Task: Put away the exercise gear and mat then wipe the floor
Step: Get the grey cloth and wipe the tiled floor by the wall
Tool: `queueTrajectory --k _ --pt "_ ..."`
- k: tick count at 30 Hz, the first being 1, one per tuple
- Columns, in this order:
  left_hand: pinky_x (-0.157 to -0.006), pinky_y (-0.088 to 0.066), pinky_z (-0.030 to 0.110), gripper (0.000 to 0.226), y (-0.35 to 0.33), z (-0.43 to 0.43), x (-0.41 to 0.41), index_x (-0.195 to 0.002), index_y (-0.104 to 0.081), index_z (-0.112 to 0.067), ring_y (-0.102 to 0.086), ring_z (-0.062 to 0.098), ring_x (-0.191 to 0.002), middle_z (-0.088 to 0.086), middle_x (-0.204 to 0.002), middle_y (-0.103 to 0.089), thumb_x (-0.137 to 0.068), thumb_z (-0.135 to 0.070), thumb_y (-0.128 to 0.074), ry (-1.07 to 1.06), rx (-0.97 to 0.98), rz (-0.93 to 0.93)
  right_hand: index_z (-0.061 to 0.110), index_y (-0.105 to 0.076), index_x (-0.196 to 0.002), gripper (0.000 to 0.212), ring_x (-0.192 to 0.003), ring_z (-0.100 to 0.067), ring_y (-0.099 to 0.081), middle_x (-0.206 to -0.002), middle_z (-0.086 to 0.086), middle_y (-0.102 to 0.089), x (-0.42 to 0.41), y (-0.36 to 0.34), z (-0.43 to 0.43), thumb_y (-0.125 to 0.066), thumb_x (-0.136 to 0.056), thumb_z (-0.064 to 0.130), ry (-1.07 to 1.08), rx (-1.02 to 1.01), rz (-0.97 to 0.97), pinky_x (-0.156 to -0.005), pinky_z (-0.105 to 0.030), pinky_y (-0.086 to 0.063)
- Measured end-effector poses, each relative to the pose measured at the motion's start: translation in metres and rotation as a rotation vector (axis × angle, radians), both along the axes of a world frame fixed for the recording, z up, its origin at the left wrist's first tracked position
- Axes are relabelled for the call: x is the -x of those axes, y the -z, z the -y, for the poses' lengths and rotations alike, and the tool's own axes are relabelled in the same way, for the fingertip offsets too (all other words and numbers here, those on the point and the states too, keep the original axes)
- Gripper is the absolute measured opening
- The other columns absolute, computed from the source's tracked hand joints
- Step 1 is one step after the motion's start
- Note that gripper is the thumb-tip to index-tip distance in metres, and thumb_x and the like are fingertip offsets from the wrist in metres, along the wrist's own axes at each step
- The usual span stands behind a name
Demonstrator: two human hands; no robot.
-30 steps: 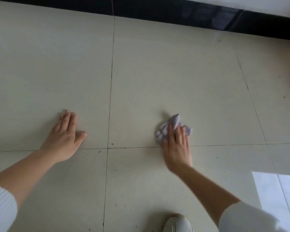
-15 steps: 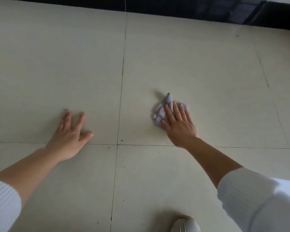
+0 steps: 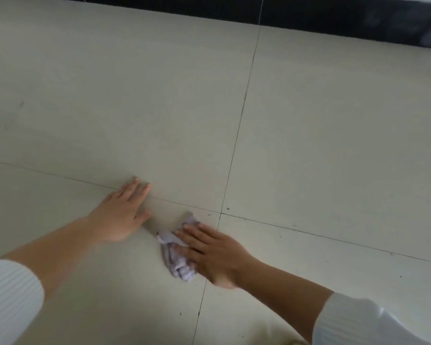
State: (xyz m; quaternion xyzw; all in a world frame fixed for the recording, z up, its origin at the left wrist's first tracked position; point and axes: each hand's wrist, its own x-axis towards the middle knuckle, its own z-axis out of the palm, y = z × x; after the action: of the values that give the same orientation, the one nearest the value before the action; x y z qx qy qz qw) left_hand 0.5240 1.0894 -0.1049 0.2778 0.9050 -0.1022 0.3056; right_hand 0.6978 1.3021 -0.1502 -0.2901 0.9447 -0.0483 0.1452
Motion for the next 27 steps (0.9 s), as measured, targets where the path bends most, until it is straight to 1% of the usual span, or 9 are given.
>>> queueTrajectory --k 5,8,11,15,18,20,22,24,27 --pt "-0.118 0.001 0.035 0.083 0.002 0.011 -0.003 -0.140 0.027 -0.017 0.014 0.029 -0.145 0.018 -0.155 0.019 -0.094 -0.056 -0.029 -0.025 0.016 -0.032 0.014 -0.001 -0.152 0.066 -0.147 -0.029 -0.003 -0.159 -0.013 -0.011 0.062 0.000 -0.096 0.005 -0.097 0.049 0.691 -0.045 -0.096 -0.119 -0.037 0.003" --pt "-0.118 0.002 0.036 0.096 0.000 0.014 0.006 -0.142 0.028 -0.022 0.019 0.031 -0.143 0.022 -0.152 0.024 -0.086 -0.068 -0.034 -0.071 0.038 -0.008 0.018 0.012 -0.151 0.064 -0.147 -0.022 0.015 -0.160 -0.008 0.013 0.086 -0.007 -0.134 -0.003 -0.099 0.051 1.011 -0.071 0.078 -0.118 -0.037 0.012" --pt "-0.117 0.006 0.038 0.103 0.003 0.016 0.015 -0.136 0.037 -0.025 0.028 0.032 -0.140 0.022 -0.148 0.033 -0.080 -0.075 -0.033 -0.111 0.075 0.059 0.019 0.013 -0.152 0.062 -0.145 -0.025 0.021 -0.159 -0.009 0.018 0.103 -0.010 -0.114 -0.009 -0.101 0.047 1.187 -0.023 0.129 -0.118 -0.042 0.013" --pt "-0.116 0.011 0.036 0.100 0.015 0.025 0.019 -0.131 0.039 -0.026 0.033 0.030 -0.137 0.020 -0.147 0.036 -0.075 -0.083 -0.019 -0.129 0.006 0.061 0.013 0.006 -0.151 0.064 -0.144 -0.034 0.017 -0.160 -0.016 0.003 0.094 0.001 -0.016 -0.001 -0.096 0.044 0.831 0.061 0.046 -0.117 -0.044 0.015" --pt "-0.115 0.012 0.036 0.094 0.025 0.037 0.019 -0.146 0.013 -0.017 0.025 0.031 -0.141 0.020 -0.154 0.020 -0.073 -0.075 0.004 -0.075 -0.149 -0.034 0.010 -0.019 -0.151 0.063 -0.145 -0.036 -0.001 -0.157 -0.016 -0.019 0.053 0.001 0.059 -0.018 -0.097 0.042 0.426 0.143 -0.006 -0.116 -0.046 0.000" --pt "-0.116 0.006 0.036 0.085 0.027 0.044 0.020 -0.150 -0.001 -0.020 0.014 0.029 -0.145 0.018 -0.157 0.008 -0.079 -0.066 0.005 -0.055 -0.228 -0.075 0.015 -0.020 -0.152 0.060 -0.147 -0.029 0.002 -0.159 -0.008 -0.012 0.031 -0.002 0.082 -0.024 -0.099 0.043 0.161 0.147 0.066 -0.117 -0.042 0.004" --pt "-0.116 -0.002 0.033 0.077 0.025 0.048 0.021 -0.150 -0.004 -0.029 0.005 0.023 -0.146 0.015 -0.158 0.002 -0.080 -0.062 -0.001 -0.096 -0.274 -0.108 0.020 -0.036 -0.147 0.055 -0.148 -0.026 -0.010 -0.158 -0.004 -0.022 0.037 -0.002 0.070 -0.027 -0.097 0.040 -0.022 0.117 0.047 -0.118 -0.040 -0.002" --pt "-0.116 -0.004 0.033 0.077 0.026 0.051 0.022 -0.150 -0.007 -0.029 0.000 0.024 -0.146 0.014 -0.158 -0.001 -0.081 -0.062 -0.005 -0.112 -0.303 -0.159 0.018 -0.045 -0.141 0.053 -0.144 -0.029 -0.024 -0.154 -0.007 -0.032 0.058 0.006 0.042 -0.027 -0.095 0.036 -0.021 0.021 0.048 -0.117 -0.044 -0.014" --pt "-0.117 -0.001 0.035 0.078 0.031 0.058 0.022 -0.151 -0.003 -0.022 0.004 0.028 -0.146 0.018 -0.157 0.004 -0.086 -0.062 -0.020 -0.252 -0.295 -0.196 0.013 -0.011 -0.152 0.061 -0.146 -0.036 -0.008 -0.160 -0.013 -0.009 0.102 0.008 -0.022 0.001 -0.099 0.041 0.331 -0.045 -0.037 -0.119 -0.051 -0.010"
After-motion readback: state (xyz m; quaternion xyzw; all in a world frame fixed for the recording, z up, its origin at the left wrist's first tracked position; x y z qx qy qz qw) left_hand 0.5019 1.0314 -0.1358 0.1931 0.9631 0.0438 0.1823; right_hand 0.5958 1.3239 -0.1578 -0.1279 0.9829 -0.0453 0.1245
